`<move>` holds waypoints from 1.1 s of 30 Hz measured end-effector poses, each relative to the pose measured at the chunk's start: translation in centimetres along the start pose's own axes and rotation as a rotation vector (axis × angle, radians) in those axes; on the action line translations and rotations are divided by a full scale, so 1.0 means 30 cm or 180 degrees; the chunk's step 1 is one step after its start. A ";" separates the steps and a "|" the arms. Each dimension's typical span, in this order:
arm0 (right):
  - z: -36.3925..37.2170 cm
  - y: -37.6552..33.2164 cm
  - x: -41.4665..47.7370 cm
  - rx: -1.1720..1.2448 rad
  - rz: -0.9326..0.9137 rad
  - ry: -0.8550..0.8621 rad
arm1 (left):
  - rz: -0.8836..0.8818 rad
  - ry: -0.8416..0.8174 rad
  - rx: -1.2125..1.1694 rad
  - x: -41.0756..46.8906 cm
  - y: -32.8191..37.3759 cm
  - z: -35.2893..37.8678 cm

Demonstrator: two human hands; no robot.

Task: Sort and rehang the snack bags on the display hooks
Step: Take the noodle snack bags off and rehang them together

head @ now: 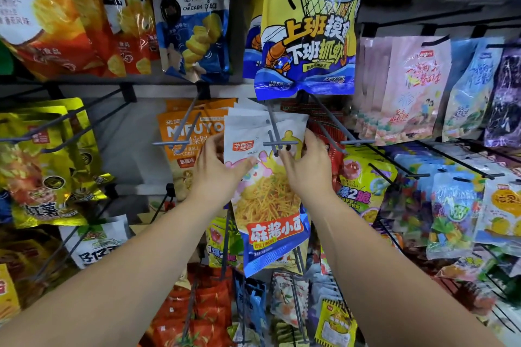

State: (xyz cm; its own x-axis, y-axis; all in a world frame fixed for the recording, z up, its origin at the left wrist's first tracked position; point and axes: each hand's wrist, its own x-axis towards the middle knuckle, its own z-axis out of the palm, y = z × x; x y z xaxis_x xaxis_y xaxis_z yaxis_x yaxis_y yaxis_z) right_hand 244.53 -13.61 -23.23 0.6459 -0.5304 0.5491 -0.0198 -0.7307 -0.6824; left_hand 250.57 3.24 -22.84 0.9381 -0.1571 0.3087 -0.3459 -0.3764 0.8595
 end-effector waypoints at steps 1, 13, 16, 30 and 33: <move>-0.003 -0.004 0.015 -0.0020 0.0012 -0.0061 | -0.0008 -0.0052 0.0031 -0.002 0.001 -0.001; -0.009 -0.048 0.006 0.0500 0.0208 -0.0090 | 0.0232 -0.0300 -0.0567 0.001 -0.006 -0.015; -0.039 -0.056 0.016 0.0533 0.0269 -0.0215 | 0.0272 -0.0345 -0.0574 0.006 -0.010 -0.016; -0.045 -0.043 -0.119 -0.0047 -0.0223 -0.0204 | 0.0204 -0.0192 -0.0292 0.025 -0.056 0.016; -0.015 -0.013 -0.198 -0.0249 -0.0531 -0.0185 | 0.0268 -0.0111 -0.0283 -0.009 -0.032 0.018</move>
State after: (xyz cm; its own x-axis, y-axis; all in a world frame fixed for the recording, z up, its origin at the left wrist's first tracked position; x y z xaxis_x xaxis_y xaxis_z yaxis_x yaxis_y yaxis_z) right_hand 240.35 -10.37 -26.02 0.6882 -0.3750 0.6211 0.0334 -0.8388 -0.5434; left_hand 250.65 3.15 -23.96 0.9040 -0.2171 0.3684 -0.4190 -0.2782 0.8643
